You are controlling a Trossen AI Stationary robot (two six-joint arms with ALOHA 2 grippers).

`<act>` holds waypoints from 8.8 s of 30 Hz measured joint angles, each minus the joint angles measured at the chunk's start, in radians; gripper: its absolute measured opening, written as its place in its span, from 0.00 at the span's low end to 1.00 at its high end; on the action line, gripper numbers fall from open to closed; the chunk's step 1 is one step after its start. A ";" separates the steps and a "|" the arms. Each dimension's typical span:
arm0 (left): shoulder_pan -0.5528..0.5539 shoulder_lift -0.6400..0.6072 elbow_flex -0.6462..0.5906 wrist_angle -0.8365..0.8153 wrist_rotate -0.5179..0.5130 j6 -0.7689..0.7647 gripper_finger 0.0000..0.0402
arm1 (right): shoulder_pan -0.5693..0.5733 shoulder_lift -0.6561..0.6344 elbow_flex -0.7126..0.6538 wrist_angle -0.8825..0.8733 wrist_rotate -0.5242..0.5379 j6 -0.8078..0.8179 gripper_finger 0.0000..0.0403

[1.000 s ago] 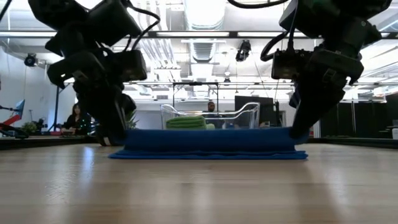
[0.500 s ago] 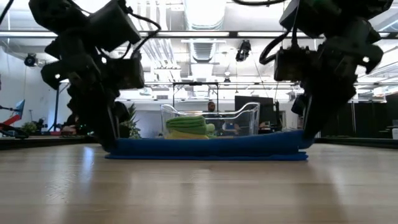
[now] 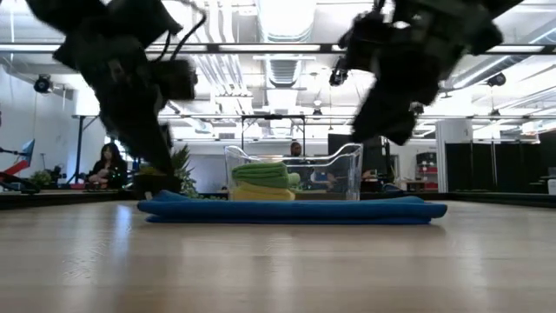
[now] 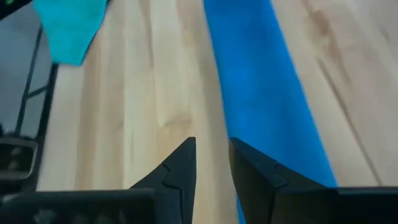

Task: Fold microfiber towels
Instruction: Fold the blue microfiber towel, then put the blue microfiber towel into the transparent bin

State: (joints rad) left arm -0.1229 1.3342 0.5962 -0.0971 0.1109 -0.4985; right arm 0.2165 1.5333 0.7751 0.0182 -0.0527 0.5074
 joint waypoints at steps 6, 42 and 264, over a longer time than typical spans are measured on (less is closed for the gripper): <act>0.059 -0.024 -0.202 0.259 0.022 -0.334 0.30 | -0.042 0.101 0.082 0.018 0.005 -0.013 0.23; 0.063 0.019 -0.375 0.577 -0.020 -0.722 0.29 | -0.146 0.353 0.453 -0.283 -0.056 -0.218 0.12; 0.155 -0.096 0.280 0.502 -0.165 0.304 0.00 | -0.302 -0.164 0.715 -0.334 0.265 -0.081 0.27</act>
State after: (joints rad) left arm 0.0318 1.2381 0.8764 0.4053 -0.0544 -0.1944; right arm -0.0853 1.3690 1.4902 -0.3157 0.2126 0.4263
